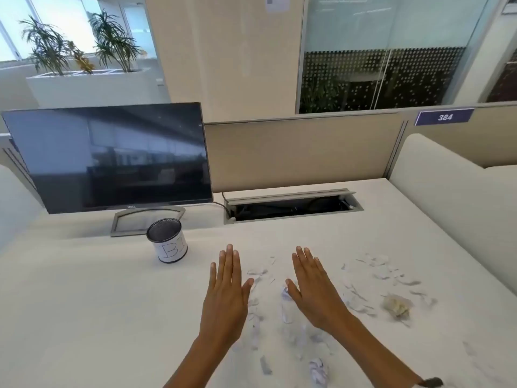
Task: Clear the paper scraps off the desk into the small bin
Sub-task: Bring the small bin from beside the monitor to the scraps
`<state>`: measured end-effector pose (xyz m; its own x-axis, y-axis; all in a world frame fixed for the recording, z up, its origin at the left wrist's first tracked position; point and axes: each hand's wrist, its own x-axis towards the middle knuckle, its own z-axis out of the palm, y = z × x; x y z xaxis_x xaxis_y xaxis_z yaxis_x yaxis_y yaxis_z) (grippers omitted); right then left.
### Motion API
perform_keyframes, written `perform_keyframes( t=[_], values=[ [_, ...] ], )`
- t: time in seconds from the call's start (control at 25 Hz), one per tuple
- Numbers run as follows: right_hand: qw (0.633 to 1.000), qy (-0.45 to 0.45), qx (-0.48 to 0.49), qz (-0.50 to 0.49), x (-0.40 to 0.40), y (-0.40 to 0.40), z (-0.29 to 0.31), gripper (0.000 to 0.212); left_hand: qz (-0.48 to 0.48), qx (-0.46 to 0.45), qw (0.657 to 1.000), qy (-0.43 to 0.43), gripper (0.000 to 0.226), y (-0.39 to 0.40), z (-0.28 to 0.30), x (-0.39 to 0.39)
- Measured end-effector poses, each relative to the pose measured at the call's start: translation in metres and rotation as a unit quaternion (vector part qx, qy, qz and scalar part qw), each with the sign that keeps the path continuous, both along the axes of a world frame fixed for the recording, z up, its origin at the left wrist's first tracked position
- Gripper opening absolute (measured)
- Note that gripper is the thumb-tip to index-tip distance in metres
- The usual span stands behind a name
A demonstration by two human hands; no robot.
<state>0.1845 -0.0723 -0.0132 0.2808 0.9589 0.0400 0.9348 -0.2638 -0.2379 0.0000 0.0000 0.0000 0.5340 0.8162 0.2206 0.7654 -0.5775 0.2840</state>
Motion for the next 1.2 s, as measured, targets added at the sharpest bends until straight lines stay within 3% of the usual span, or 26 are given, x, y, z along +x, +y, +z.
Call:
perform_keyframes(
  t=[0.08, 0.24, 0.32, 0.44, 0.6, 0.72, 1.08, 1.2],
  values=[
    [1.000, 0.021, -0.002, 0.009, -0.002, -0.015, -0.016, 0.092, -0.020, -0.019, 1.000, -0.008, 0.061, -0.012, -0.018, -0.006],
    [0.998, 0.002, -0.070, 0.005, -0.006, -0.035, -0.048, 0.115, -0.049, -0.062, 0.997, -0.008, 0.062, -0.040, -0.051, -0.006],
    [0.997, 0.020, -0.070, -0.006, -0.007, -0.037, -0.058, 0.104, -0.059, -0.058, 0.997, -0.010, 0.071, -0.046, -0.064, -0.003],
    [0.996, 0.016, -0.091, -0.019, -0.005, -0.038, -0.070, 0.068, -0.032, -0.001, 0.997, 0.070, 0.069, -0.049, -0.075, -0.001],
    [0.994, 0.005, -0.110, -0.014, -0.001, -0.041, -0.075, 0.068, -0.015, -0.022, 0.994, 0.108, 0.072, -0.051, -0.079, -0.003],
    [0.995, -0.018, -0.094, -0.031, -0.010, -0.048, -0.065, 0.081, -0.025, -0.067, 0.993, 0.094, 0.073, -0.055, -0.083, -0.005],
    [0.997, -0.029, -0.045, -0.061, -0.016, -0.053, -0.074, 0.071, -0.026, -0.051, 0.997, 0.043, 0.069, -0.054, -0.094, -0.007],
    [0.997, -0.025, -0.029, -0.063, -0.016, -0.052, -0.075, 0.071, -0.028, -0.067, 0.995, 0.070, 0.068, -0.055, -0.091, -0.008]
  ],
)
